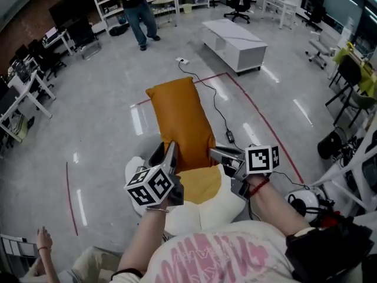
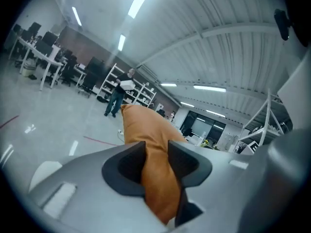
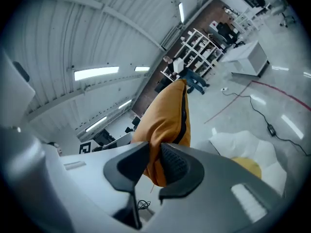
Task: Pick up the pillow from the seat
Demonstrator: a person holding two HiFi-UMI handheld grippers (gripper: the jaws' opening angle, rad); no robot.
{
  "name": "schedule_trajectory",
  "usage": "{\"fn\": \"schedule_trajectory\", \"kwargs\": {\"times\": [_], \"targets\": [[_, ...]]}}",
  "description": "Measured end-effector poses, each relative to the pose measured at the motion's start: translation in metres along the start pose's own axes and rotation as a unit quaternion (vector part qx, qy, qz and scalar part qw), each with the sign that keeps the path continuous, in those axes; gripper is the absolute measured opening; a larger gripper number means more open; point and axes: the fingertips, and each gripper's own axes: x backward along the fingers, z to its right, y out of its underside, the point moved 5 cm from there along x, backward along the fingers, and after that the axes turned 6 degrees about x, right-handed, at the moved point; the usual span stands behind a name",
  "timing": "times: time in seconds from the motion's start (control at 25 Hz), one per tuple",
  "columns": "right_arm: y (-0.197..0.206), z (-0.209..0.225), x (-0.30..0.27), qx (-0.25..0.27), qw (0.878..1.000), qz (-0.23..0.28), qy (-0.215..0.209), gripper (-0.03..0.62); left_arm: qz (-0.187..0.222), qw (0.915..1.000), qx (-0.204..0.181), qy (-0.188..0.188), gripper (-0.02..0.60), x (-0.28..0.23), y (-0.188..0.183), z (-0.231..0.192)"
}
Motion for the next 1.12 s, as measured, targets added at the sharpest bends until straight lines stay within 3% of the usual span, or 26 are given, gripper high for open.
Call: {"fn": "schedule_trajectory", "kwargs": {"times": [0.2,0.36,0.48,0.68,0.92,1.12], "targets": [[0.028,-0.030,0.018,0.077,0.995,0.051,-0.032,0.080,0.068,0.9937,-0.077,0.044,0.153,0.049,0.003,0.022],[-0.049,-0.093,0.029,0.121,0.988,0.083,-0.051,0.080,0.110,0.9832,-0.125,0.074,0.153,0.060,-0.086,0.079],[-0.078,-0.117,0.046,0.157,0.980,0.103,-0.070,0.081,0.142,0.9743,-0.145,0.096,0.153,0.067,-0.112,0.111],[-0.105,-0.142,0.067,0.201,0.965,0.138,-0.100,0.087,0.196,0.9560,-0.177,0.128,0.153,0.082,-0.135,0.145],[-0.110,-0.160,0.074,0.232,0.950,0.162,-0.130,0.098,0.234,0.9366,-0.223,0.135,0.153,0.104,-0.144,0.162],[-0.109,-0.161,0.077,0.241,0.948,0.162,-0.134,0.101,0.239,0.9317,-0.239,0.133,0.152,0.107,-0.141,0.166]]}}
